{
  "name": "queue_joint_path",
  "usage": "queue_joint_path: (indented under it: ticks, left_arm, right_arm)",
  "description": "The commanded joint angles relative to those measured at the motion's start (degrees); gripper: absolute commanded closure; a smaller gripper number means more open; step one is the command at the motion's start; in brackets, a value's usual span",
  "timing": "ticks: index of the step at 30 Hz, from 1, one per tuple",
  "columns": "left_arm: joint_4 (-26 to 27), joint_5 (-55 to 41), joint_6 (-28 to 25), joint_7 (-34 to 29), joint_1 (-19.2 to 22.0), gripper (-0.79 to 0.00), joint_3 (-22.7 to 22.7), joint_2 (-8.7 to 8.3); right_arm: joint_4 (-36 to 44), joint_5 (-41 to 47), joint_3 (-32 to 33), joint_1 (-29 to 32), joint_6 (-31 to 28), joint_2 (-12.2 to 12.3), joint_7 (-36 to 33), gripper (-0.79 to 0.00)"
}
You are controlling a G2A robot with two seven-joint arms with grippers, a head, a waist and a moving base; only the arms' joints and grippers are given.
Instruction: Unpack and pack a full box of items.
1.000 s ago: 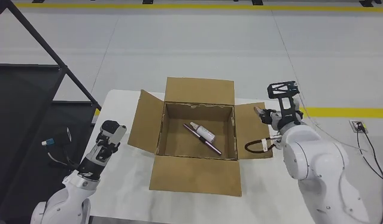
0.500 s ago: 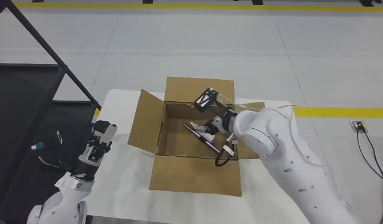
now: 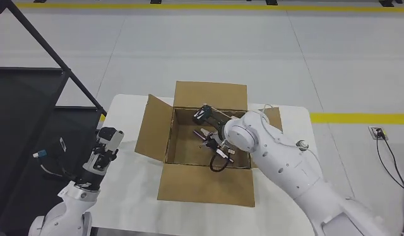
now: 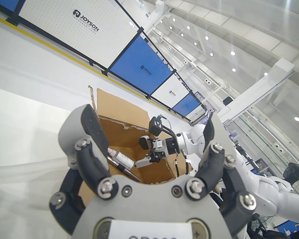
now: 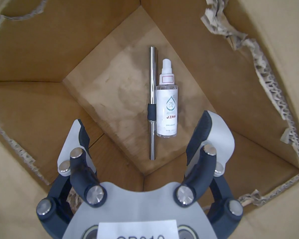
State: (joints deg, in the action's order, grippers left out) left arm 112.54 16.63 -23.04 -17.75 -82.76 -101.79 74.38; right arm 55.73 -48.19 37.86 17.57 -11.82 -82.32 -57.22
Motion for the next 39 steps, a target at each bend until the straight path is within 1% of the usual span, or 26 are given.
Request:
queue_joint_path:
  ticks: [1,6,7,9,13,14,15,18,20,21,25,26,27,28,30,39]
  left_arm:
    - [0.0,0.0,0.0,0.0,0.0,-0.785,0.0,0.0]
    - [0.0,0.0,0.0,0.0,0.0,-0.785,0.0,0.0]
    - [0.0,0.0,0.0,0.0,0.0,-0.785,0.0,0.0]
    - [0.0,0.0,0.0,0.0,0.0,-0.785,0.0,0.0]
    - [0.0,0.0,0.0,0.0,0.0,-0.785,0.0,0.0]
    - [0.0,0.0,0.0,0.0,0.0,-0.785,0.0,0.0]
    - [0.0,0.0,0.0,0.0,0.0,-0.785,0.0,0.0]
    - [0.0,0.0,0.0,0.0,0.0,-0.785,0.0,0.0]
    - [0.0,0.0,0.0,0.0,0.0,-0.785,0.0,0.0]
    - [0.0,0.0,0.0,0.0,0.0,-0.785,0.0,0.0]
    - [0.0,0.0,0.0,0.0,0.0,-0.785,0.0,0.0]
    - [0.0,0.0,0.0,0.0,0.0,-0.785,0.0,0.0]
    - [0.0,0.0,0.0,0.0,0.0,-0.785,0.0,0.0]
    - [0.0,0.0,0.0,0.0,0.0,-0.785,0.0,0.0]
    - [0.0,0.0,0.0,0.0,0.0,-0.785,0.0,0.0]
    - [0.0,0.0,0.0,0.0,0.0,-0.785,0.0,0.0]
  right_arm:
    - [-3.15,0.2,-0.86,-0.66,0.44,-0.79,0.8,-0.659]
    - [-9.86,-0.46,-2.85,-2.14,2.55,-2.82,3.12,-0.616]
    - [-10.95,-0.42,-3.13,-2.35,2.9,-3.24,3.81,-0.594]
    - [-13.34,-0.39,-3.68,-2.71,3.25,-4.02,4.89,-0.508]
    - [-17.98,-0.35,-4.78,-3.35,3.78,-5.64,6.43,-0.468]
    - [-19.04,-0.3,-5.01,-3.54,3.86,-6.05,6.73,-0.474]
    - [-20.16,-0.35,-5.19,-3.74,4.15,-6.43,7.22,-0.462]
    - [-23.01,-0.22,-5.7,-4.26,3.7,-7.55,8.27,-0.48]
    - [-24.68,-0.01,-5.9,-4.66,3.29,-8.24,8.84,-0.462]
    - [-25.42,0.12,-5.98,-4.83,3.01,-8.57,9.06,-0.468]
    - [-28.27,0.41,-6.27,-5.43,2.18,-9.8,9.85,-0.449]
    - [-28.94,0.33,-6.36,-5.58,2.21,-10.1,10.08,-0.431]
    - [-29.62,0.07,-6.48,-5.71,2.75,-10.39,10.49,-0.391]
    - [-30.2,-0.2,-6.61,-5.73,3.57,-10.69,10.96,-0.388]
    - [-31.17,-0.07,-6.63,-5.67,4.24,-11.27,11.85,-0.351]
    - [-35.85,0.33,-6.43,-6.16,3.07,-13.11,13.27,-0.357]
